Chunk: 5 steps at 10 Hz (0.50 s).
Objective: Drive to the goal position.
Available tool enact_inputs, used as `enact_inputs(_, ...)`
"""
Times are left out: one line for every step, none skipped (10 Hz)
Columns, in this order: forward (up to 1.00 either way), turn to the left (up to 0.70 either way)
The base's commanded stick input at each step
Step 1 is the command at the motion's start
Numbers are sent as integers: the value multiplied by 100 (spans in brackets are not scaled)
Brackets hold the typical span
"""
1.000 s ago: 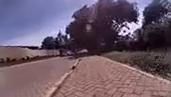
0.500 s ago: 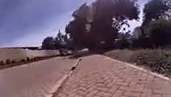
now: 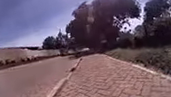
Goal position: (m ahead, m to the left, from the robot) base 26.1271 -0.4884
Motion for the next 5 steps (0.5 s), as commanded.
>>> enact_inputs(70, 0)
enact_inputs(70, 0)
enact_inputs(70, 0)
enact_inputs(70, 0)
enact_inputs(70, 0)
